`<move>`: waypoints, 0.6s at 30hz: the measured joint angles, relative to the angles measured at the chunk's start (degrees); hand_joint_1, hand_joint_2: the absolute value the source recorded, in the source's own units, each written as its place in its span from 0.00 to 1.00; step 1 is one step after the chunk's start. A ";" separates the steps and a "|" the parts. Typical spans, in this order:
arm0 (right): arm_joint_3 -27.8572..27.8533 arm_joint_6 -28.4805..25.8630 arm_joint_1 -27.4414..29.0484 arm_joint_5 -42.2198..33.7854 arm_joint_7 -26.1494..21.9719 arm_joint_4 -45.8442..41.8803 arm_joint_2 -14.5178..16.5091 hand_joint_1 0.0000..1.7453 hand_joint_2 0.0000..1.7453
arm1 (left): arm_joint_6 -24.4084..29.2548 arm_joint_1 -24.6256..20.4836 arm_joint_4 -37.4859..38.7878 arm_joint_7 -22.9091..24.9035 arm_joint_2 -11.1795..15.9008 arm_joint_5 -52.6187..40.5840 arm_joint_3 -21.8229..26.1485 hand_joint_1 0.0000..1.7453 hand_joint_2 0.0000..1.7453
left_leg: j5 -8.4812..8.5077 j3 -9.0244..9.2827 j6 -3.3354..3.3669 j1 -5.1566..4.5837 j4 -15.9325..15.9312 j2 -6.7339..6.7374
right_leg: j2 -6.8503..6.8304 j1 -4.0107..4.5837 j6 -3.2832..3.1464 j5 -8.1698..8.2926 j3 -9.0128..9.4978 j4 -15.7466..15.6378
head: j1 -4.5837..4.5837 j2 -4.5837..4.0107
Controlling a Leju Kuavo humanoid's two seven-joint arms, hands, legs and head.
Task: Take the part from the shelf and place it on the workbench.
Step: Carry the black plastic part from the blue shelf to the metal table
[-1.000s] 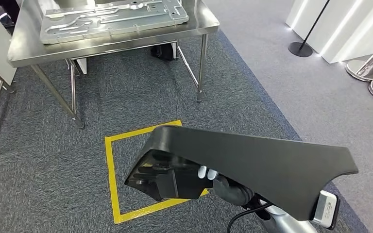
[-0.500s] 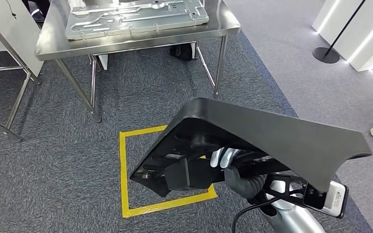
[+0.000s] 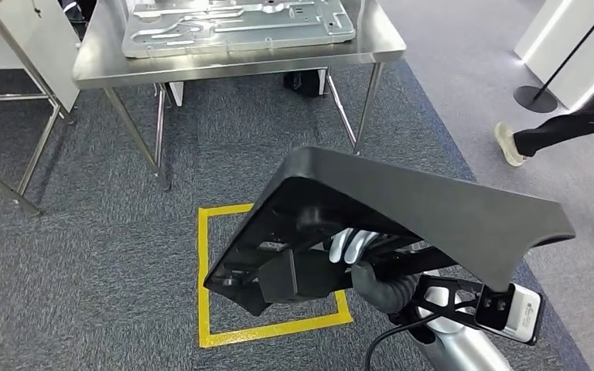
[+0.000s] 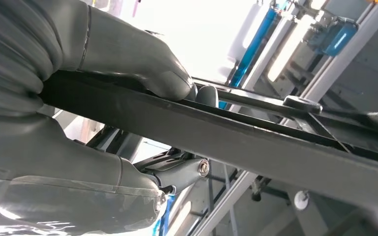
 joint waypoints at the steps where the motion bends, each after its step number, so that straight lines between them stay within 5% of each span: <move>1: 0.01 0.03 -0.08 0.03 0.00 0.04 0.08 1.00 1.00 | 0.02 -0.05 0.00 -0.03 0.00 0.08 0.00 0.00 0.00 | -0.27 0.50 0.28 0.02 -0.09 -0.14 | 0.19 -0.08 0.14 -0.81 -1.95 3.19 | 0.01 0.00; 4: 0.05 0.05 -0.12 0.04 0.03 0.34 0.25 1.00 1.00 | 0.10 -0.05 0.00 -0.11 0.01 0.24 0.01 0.00 0.00 | -1.52 1.84 0.58 -0.14 -0.10 -0.60 | 0.42 -0.13 0.26 -3.98 -9.53 13.21 | 0.02 0.00; 6: 0.08 0.04 -0.15 0.03 0.09 0.60 0.43 1.00 1.00 | 0.16 0.07 0.00 -0.19 0.01 0.33 0.03 0.00 0.00 | -2.65 3.32 0.49 -0.26 -0.10 -1.04 | 0.44 -0.06 -0.01 -2.92 -11.26 12.37 | 0.02 0.00; 9: 0.09 -0.02 -0.45 -0.03 0.21 0.80 0.65 1.00 1.00 | 0.17 0.14 0.03 -0.36 -0.16 0.36 0.04 0.00 0.00 | -4.64 5.76 0.18 -0.43 -0.21 -1.51 | 0.73 0.57 -1.34 4.87 -8.76 1.63 | 0.02 0.00; 11: 0.14 -0.12 -0.71 -0.11 0.41 0.90 0.74 1.00 1.00 | 0.13 0.07 0.06 -0.43 -0.31 0.34 0.04 0.00 0.00 | -5.59 6.66 -0.37 -0.49 -0.43 -1.65 | 1.02 0.98 -1.92 7.26 -7.79 -1.94 | 0.05 0.00; 15: 0.20 -0.21 -1.02 -0.38 0.78 0.96 0.98 1.00 1.00 | 0.07 -0.09 0.04 -0.55 -0.25 0.27 0.06 0.00 0.00 | -4.55 6.36 -1.45 -0.53 3.17 -1.11 | 1.04 0.65 -2.82 5.67 -4.75 -3.39 | 0.09 0.01; 18: 0.21 -0.81 -1.29 -1.05 1.02 1.32 1.01 1.00 1.00 | 0.09 -0.03 0.04 -0.59 -0.23 0.19 0.05 0.00 0.00 | -7.04 -0.22 -2.25 -0.29 12.93 -0.66 | 0.90 0.54 -3.22 3.75 -1.98 -3.94 | 0.08 0.00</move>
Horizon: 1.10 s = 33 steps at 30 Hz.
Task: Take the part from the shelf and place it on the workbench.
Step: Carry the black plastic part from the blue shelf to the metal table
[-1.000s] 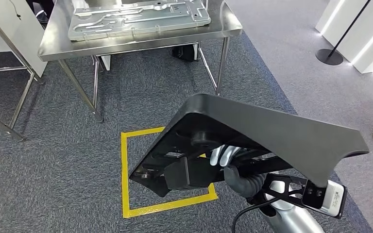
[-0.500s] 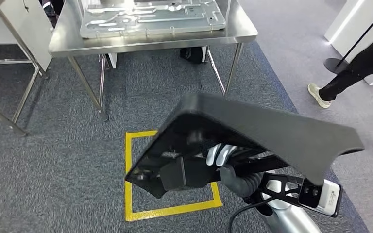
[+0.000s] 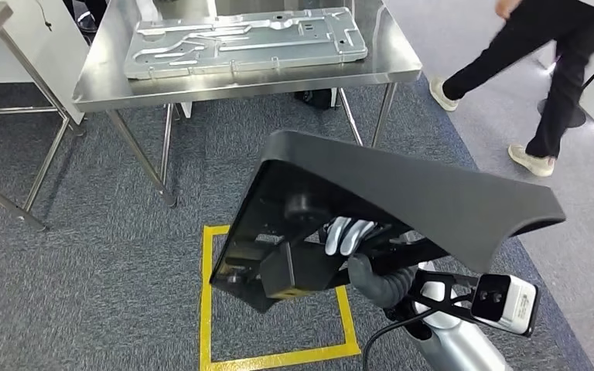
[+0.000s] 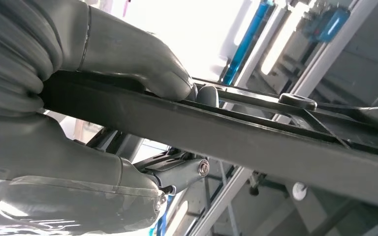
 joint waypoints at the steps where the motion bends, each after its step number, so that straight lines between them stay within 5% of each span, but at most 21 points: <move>1: 0.00 -0.39 -0.04 -0.33 0.12 0.26 -0.01 1.00 1.00 | 0.05 0.15 0.00 -0.01 0.03 0.02 0.01 0.00 0.00 | -2.09 -2.26 -0.25 0.10 1.98 0.04 | 0.02 -0.04 0.01 -0.80 0.92 -0.02 | 0.00 0.00; 3: 0.00 -1.19 -0.10 -1.30 0.20 1.08 -0.09 1.00 1.00 | 0.15 0.42 0.00 -0.09 0.07 0.09 0.02 0.00 0.00 | -4.53 -4.85 -0.57 0.28 1.50 0.18 | 0.10 -0.16 0.17 -2.52 3.08 -0.03 | 0.00 0.00; 4: 0.00 -1.43 -0.20 -1.88 0.14 1.62 -0.20 1.00 1.00 | 0.19 0.51 0.00 -0.16 0.07 0.13 0.02 0.00 0.00 | -3.53 -5.23 -0.65 0.37 -0.80 0.31 | 0.12 -0.21 0.32 -3.43 4.28 -0.03 | 0.00 0.00; 7: 0.03 -1.74 -0.62 -3.35 0.16 4.12 -1.29 1.00 1.00 | 0.44 0.93 0.00 -0.33 0.05 0.26 0.10 0.00 0.00 | 7.43 -5.29 0.01 0.22 -9.36 0.84 | 0.20 -0.20 1.15 -6.04 7.01 0.02 | 0.01 0.00; 8: 0.05 -1.82 -0.73 -3.73 0.11 5.12 -1.87 1.00 1.00 | 0.57 1.02 0.00 -0.40 0.04 0.30 0.15 0.00 0.00 | 9.94 -5.20 0.50 0.05 -10.66 0.92 | 0.26 -0.20 1.56 -6.62 7.56 -0.12 | 0.02 0.01; 9: 0.06 -1.91 -0.87 -4.09 -0.09 6.07 -2.49 1.00 1.00 | 0.70 1.01 0.00 -0.50 0.04 0.32 0.18 0.00 0.00 | 10.48 -4.99 1.00 -0.16 -11.04 0.90 | 0.30 -0.20 1.99 -6.85 7.96 0.01 | 0.01 0.01; 12: 0.05 -2.09 -1.72 -4.90 -0.86 8.21 -4.20 1.00 1.00 | 0.90 0.76 0.00 -0.83 0.04 0.31 0.19 0.00 0.00 | 9.33 -3.22 2.18 -0.06 -11.73 0.52 | 0.24 -0.45 3.07 -5.72 6.44 3.98 | 0.02 0.00; 14: 0.05 -2.11 -2.10 -5.13 -1.01 9.39 -5.09 1.00 1.00 | 0.91 0.68 0.00 -0.88 0.04 0.30 0.19 0.00 0.00 | 8.37 -1.62 2.69 0.10 -12.25 0.43 | 0.22 -0.63 3.41 -6.07 1.64 11.07 | 0.02 0.00; 16: 0.05 -2.11 -2.11 -5.17 -1.01 10.25 -5.74 1.00 1.00 | 0.92 0.65 0.00 -0.89 0.04 0.30 0.19 0.00 0.00 | 7.07 0.07 2.91 0.12 -12.49 0.31 | 0.22 -0.69 3.63 -9.28 -3.77 16.94 | 0.02 0.00; 18: 0.06 -2.11 -2.09 -5.16 -1.01 10.79 -6.23 1.00 1.00 | 0.92 0.73 0.00 -0.87 0.03 0.30 0.19 0.00 0.00 | 5.50 2.15 2.84 0.12 -12.55 0.04 | 0.22 -0.70 3.77 -11.48 -6.71 17.13 | 0.02 0.00; 19: 0.07 -2.12 -2.10 -5.16 -1.01 11.01 -6.45 1.00 1.00 | 0.91 0.77 0.00 -0.87 0.01 0.30 0.19 0.00 0.00 | 4.63 3.35 2.75 0.12 -12.57 -0.09 | 0.21 -0.68 3.67 -10.64 -7.02 14.87 | 0.02 0.00; 22: 0.15 -2.20 -2.18 -5.13 -1.06 11.57 -7.15 1.00 1.00 | 0.88 0.71 0.00 -0.85 -0.20 0.16 0.19 0.00 0.00 | 2.03 6.32 2.23 -0.02 -12.68 -0.42 | 0.12 -0.45 2.97 -0.78 -5.95 4.94 | 0.04 0.00; 24: 0.45 -2.32 -2.57 -5.11 -1.04 11.63 -7.72 1.00 1.00 | 0.75 0.60 0.00 -0.81 -0.26 -0.19 0.19 0.00 0.00 | 1.04 7.65 1.57 -0.20 -13.11 -0.58 | 0.14 -0.25 2.34 2.54 -5.35 2.41 | 0.02 0.00; 26: 0.89 -3.26 -3.37 -5.20 -0.44 10.92 -8.08 1.00 1.00 | 0.37 0.53 -0.01 -0.80 -0.12 -0.63 0.17 0.00 0.00 | 1.26 8.60 0.85 -0.31 -13.11 -0.47 | 0.37 -0.33 1.49 2.12 -4.05 1.80 | -0.03 0.00; 28: 1.45 -4.82 -4.25 -5.38 0.57 9.80 -8.15 1.00 1.00 | -0.10 0.33 -0.02 -0.84 0.09 -1.00 0.14 0.00 0.00 | 1.49 7.51 0.38 -0.28 -9.47 -0.11 | 0.45 -0.41 0.65 1.60 -2.27 1.23 | -0.04 0.00; 31: 2.78 -6.44 -4.92 -5.43 1.39 8.54 -8.14 1.00 1.00 | -0.32 0.11 -0.02 -0.85 0.21 -1.45 0.07 0.00 0.00 | -2.20 0.71 -0.21 -0.14 0.38 0.21 | 0.39 -0.15 0.02 -0.11 -0.18 1.06 | -0.04 0.00; 33: 3.86 -6.64 -4.92 -5.40 1.46 7.87 -8.14 1.00 1.00 | -0.41 0.29 -0.02 -0.82 0.24 -1.70 -0.01 0.00 0.00 | -4.23 -2.72 -0.10 -0.16 2.10 0.27 | 0.46 0.15 -0.19 -1.43 1.35 1.05 | -0.04 0.00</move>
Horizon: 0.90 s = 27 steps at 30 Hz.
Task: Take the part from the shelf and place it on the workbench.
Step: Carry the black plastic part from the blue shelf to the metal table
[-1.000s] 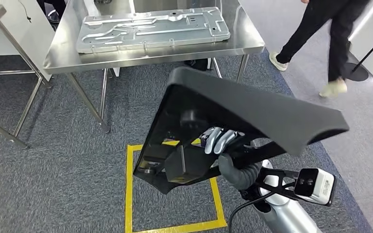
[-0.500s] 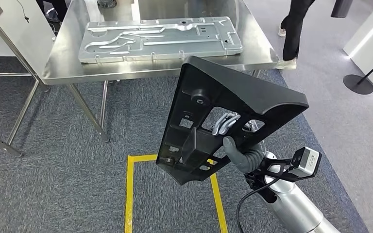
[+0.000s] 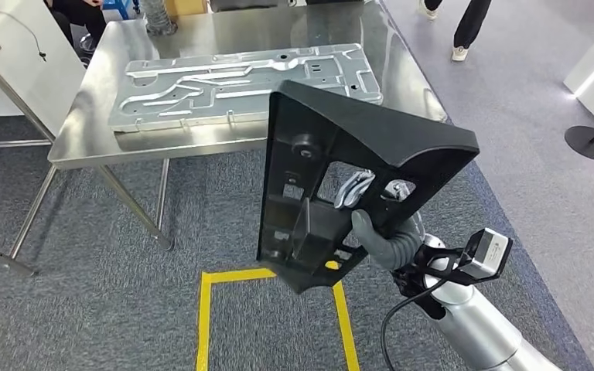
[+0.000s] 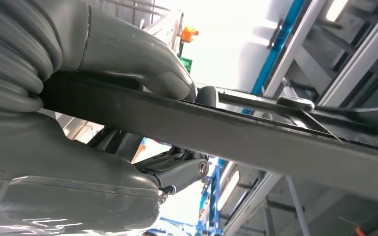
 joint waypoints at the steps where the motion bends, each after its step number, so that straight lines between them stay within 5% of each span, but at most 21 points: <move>1: 0.62 0.14 0.00 0.00 -0.04 -0.37 0.02 1.00 1.00 | -0.07 0.08 0.00 0.02 0.00 -0.08 -0.05 0.00 0.00 | 0.87 -0.56 0.31 -0.07 -1.73 0.02 | 0.03 0.19 -0.06 -0.67 0.88 0.00 | 0.00 0.00; 4: 2.53 0.92 -0.14 0.20 -0.41 -1.36 0.28 1.00 1.00 | -0.23 0.18 0.00 0.13 0.25 -0.20 -0.11 0.00 0.00 | 9.75 0.32 1.89 -0.74 -11.08 -0.01 | 0.13 0.60 -0.03 -2.39 3.12 -0.14 | 0.01 0.00; 6: 3.75 1.58 -0.33 0.48 -0.56 -1.92 0.61 1.00 1.00 | -0.23 0.28 0.00 0.22 0.55 -0.20 -0.13 0.00 0.00 | 12.87 0.81 2.63 -1.28 -13.82 -0.29 | 0.35 0.51 0.44 -3.01 3.85 -0.17 | 0.02 0.00; 10: 5.22 2.32 -1.38 0.59 -0.18 -3.72 1.03 1.00 1.00 | -0.25 0.03 0.00 0.01 0.69 -0.12 -0.13 0.00 0.00 | 12.60 3.47 3.17 -0.90 -16.01 -0.43 | 0.43 0.38 1.77 -3.17 3.05 3.13 | 0.02 0.01; 13: 6.08 1.21 -2.38 0.19 0.90 -4.82 1.08 1.00 1.00 | -0.48 -0.16 0.00 -0.19 0.70 -0.42 -0.16 0.00 0.00 | 11.65 5.25 3.14 -0.45 -16.56 -0.40 | 0.23 -0.23 3.04 -6.48 -3.62 12.60 | 0.03 0.00; 15: 6.56 0.12 -2.39 0.07 1.18 -5.46 1.07 1.00 1.00 | -0.67 -0.07 0.00 -0.20 0.70 -0.78 -0.20 0.00 0.00 | 10.54 6.40 2.84 -0.09 -16.55 -0.49 | 0.14 -0.82 3.72 -8.09 -7.52 15.77 | 0.02 0.00; 17: 6.94 -0.55 -2.39 0.06 1.23 -6.01 1.03 1.00 1.00 | -0.75 0.09 0.00 -0.20 0.69 -0.99 -0.26 0.00 0.00 | 9.07 8.24 2.26 0.39 -16.53 -0.62 | 0.03 -1.34 4.21 -5.38 -7.99 11.64 | 0.02 0.00; 18: 7.10 -0.75 -2.39 0.07 1.24 -6.20 0.98 1.00 1.00 | -0.76 0.16 0.00 -0.20 0.69 -1.07 -0.30 0.00 0.00 | 8.25 9.08 1.89 0.56 -16.54 -0.67 | -0.10 -1.57 4.40 -1.97 -7.40 7.74 | 0.03 0.00; 20: 7.40 -0.91 -2.35 0.11 1.24 -6.46 0.86 1.00 1.00 | -0.77 0.08 0.00 -0.19 0.68 -1.14 -0.42 0.00 0.00 | 6.68 10.34 1.08 0.63 -16.37 -0.69 | -0.34 -1.62 4.02 3.78 -6.58 1.91 | 0.03 0.00; 21: 7.59 -1.00 -2.32 0.16 1.23 -6.62 0.80 1.00 1.00 | -0.77 -0.02 0.00 -0.17 0.69 -1.15 -0.50 0.00 0.00 | 6.21 10.74 0.63 0.58 -16.40 -0.65 | -0.37 -1.55 3.51 5.18 -6.52 0.74 | 0.02 0.00; 24: 7.91 -1.41 -2.34 0.19 0.80 -7.05 0.54 1.00 1.00 | -0.76 -0.32 0.00 -0.14 0.75 -1.17 -0.70 0.00 0.00 | 6.88 10.52 -0.49 0.69 -14.57 -0.46 | -0.17 -1.39 1.73 4.28 -5.62 0.34 | -0.04 0.01; 27: 7.97 -1.82 -2.25 0.30 0.23 -7.08 0.45 1.00 1.00 | -0.68 -0.41 0.00 -0.15 0.79 -0.98 -0.78 0.00 0.00 | 6.54 5.13 -0.93 0.93 -5.89 -0.12 | -0.27 -1.31 0.67 2.71 -3.43 -0.13 | -0.03 0.00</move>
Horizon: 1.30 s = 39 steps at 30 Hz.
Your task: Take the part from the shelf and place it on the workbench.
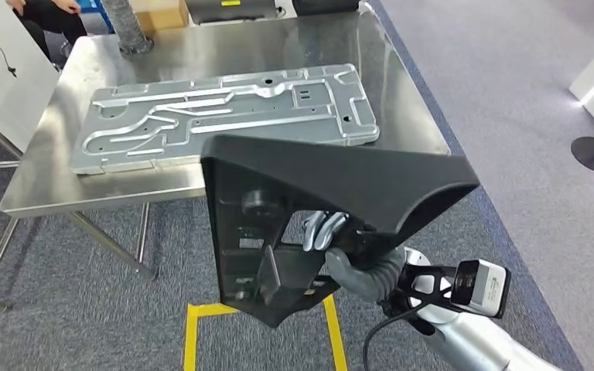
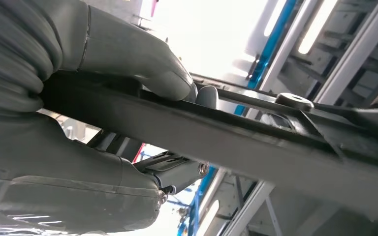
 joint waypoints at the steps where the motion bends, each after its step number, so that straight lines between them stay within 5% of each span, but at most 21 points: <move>1: 0.03 -0.23 0.11 0.22 0.01 0.01 0.02 1.00 1.00 | 0.09 0.07 0.01 -0.01 0.00 0.14 -0.01 0.00 0.00 | -1.60 -2.53 -0.06 0.01 3.13 0.05 | -0.10 0.10 -0.18 -0.65 0.73 -0.04 | -0.01 0.00; 4: 0.05 -1.06 0.87 1.21 0.43 0.16 0.28 1.00 1.00 | 0.34 0.46 0.02 -0.05 -0.01 0.42 -0.01 0.00 0.00 | -5.93 -7.75 0.23 -0.04 5.91 0.20 | -0.50 0.46 -0.37 -2.90 3.49 -0.05 | -0.01 0.00; 5: 0.03 -1.12 1.19 1.52 0.55 0.26 0.43 1.00 1.00 | 0.37 0.54 0.01 -0.06 -0.01 0.44 -0.01 0.00 0.00 | -4.90 -8.11 0.63 -0.12 3.85 0.37 | -0.74 0.60 -0.34 -3.74 4.61 -0.05 | -0.01 0.00; 9: -1.28 2.33 4.19 5.23 -0.23 0.56 1.08 1.00 1.00 | 0.50 0.68 0.01 -0.15 -0.04 1.18 0.20 0.00 0.00 | 8.00 -7.47 2.52 -1.30 -6.86 3.00 | -2.12 1.20 0.53 -6.84 8.16 -0.29 | -0.01 0.01; 12: -3.24 6.65 7.60 9.82 -1.64 0.87 2.52 1.00 1.00 | 0.86 0.77 0.02 -0.54 -0.28 2.28 0.70 0.00 0.00 | 8.29 -6.09 2.83 -1.27 -8.01 1.96 | -2.58 1.18 1.61 -7.08 9.06 0.86 | 0.00 0.01; 15: -4.43 8.21 8.60 11.65 -1.40 1.35 4.26 1.00 1.00 | 0.98 0.65 0.02 -0.95 -0.51 3.09 1.21 0.00 0.00 | 7.28 -4.05 3.50 -0.99 -8.79 1.15 | -1.25 0.83 2.28 -7.85 4.74 8.78 | -0.01 0.00; 17: -5.09 8.46 9.11 11.98 -0.73 1.74 5.12 1.00 1.00 | 0.95 0.59 0.02 -1.02 -0.57 3.29 1.44 0.00 0.00 | 6.33 -3.09 3.69 -1.01 -8.83 0.68 | -0.65 0.81 2.61 -10.98 -0.34 15.01 | -0.01 0.00; 19: -5.73 8.49 9.57 12.21 -0.22 2.11 5.81 1.00 1.00 | 0.86 0.67 0.02 -1.03 -0.66 3.33 1.72 0.00 0.00 | 5.12 -1.69 3.66 -1.05 -8.83 0.16 | -0.60 0.82 2.67 -12.87 -3.40 16.17 | -0.01 0.00; 20: -6.13 8.47 9.82 12.53 -0.09 2.22 6.13 1.00 1.00 | 0.79 0.72 0.02 -1.03 -0.73 3.32 1.88 0.00 0.00 | 4.44 -0.77 3.61 -1.07 -8.83 -0.08 | -0.59 0.84 2.57 -11.90 -3.74 14.24 | -0.01 0.00; 23: -7.58 8.21 11.29 14.80 -0.52 2.21 6.77 1.00 1.00 | 0.37 0.84 0.03 -1.10 -1.03 3.19 2.13 0.00 0.00 | 2.37 1.57 3.12 -1.18 -8.77 -0.70 | -0.51 1.19 1.59 -2.34 -2.76 4.16 | 0.01 0.00; 25: -8.61 7.82 12.82 17.12 -1.61 1.73 7.08 1.00 1.00 | 0.12 0.92 0.04 -1.14 -1.19 3.02 2.18 0.00 0.00 | 1.48 2.25 2.46 -1.28 -8.74 -0.98 | -0.35 1.48 0.76 1.15 -2.43 1.28 | -0.01 0.01; 28: -10.32 6.66 14.46 20.35 -2.93 -0.43 7.78 1.00 1.00 | 0.07 0.94 0.04 -1.21 -1.20 2.91 2.20 0.00 0.00 | 1.82 1.97 1.67 -1.27 -6.65 -0.72 | -0.17 1.23 -0.24 0.68 -0.87 0.38 | -0.01 0.01; 30: -11.67 5.98 15.58 21.97 -3.08 -2.92 8.21 1.00 1.00 | 0.16 0.82 0.04 -1.23 -1.28 2.97 2.24 0.00 0.00 | 1.18 -1.14 1.10 -1.10 -1.06 -0.31 | -0.25 0.97 -0.70 0.14 0.55 -0.23 | -0.01 0.01; 32: -13.06 5.61 16.71 22.93 -3.12 -5.46 8.41 1.00 1.00 | 0.30 0.86 0.04 -1.23 -1.36 3.10 2.33 0.00 0.00 | -1.97 -5.62 0.41 -0.80 5.49 -0.04 | -0.26 0.89 -0.92 -0.73 1.62 -0.41 | -0.01 0.00; 34: -14.19 5.13 17.66 23.35 -3.12 -7.23 8.54 1.00 1.00 | 0.41 1.00 0.04 -1.25 -1.36 3.27 2.47 0.00 0.00 | -4.45 -8.29 0.05 -0.52 7.40 0.13 | -0.14 0.79 -0.80 -1.68 2.79 -0.41 | -0.02 0.00; 35: -14.79 4.72 18.15 23.47 -3.12 -8.22 8.57 1.00 1.00 | 0.47 1.04 0.04 -1.29 -1.36 3.34 2.55 0.00 0.00 | -3.67 -8.47 -0.06 -0.42 5.83 0.22 | -0.09 0.73 -0.67 -2.19 3.51 -0.41 | -0.01 0.00; 39: -20.75 3.47 17.14 22.69 -3.12 -11.72 8.61 1.00 1.00 | 0.36 1.20 0.04 -1.90 -1.35 3.10 2.67 0.00 0.00 | 7.03 -6.10 0.43 -0.38 -6.91 0.57 | 0.10 0.72 0.40 -4.13 5.56 -0.10 | -0.01 0.01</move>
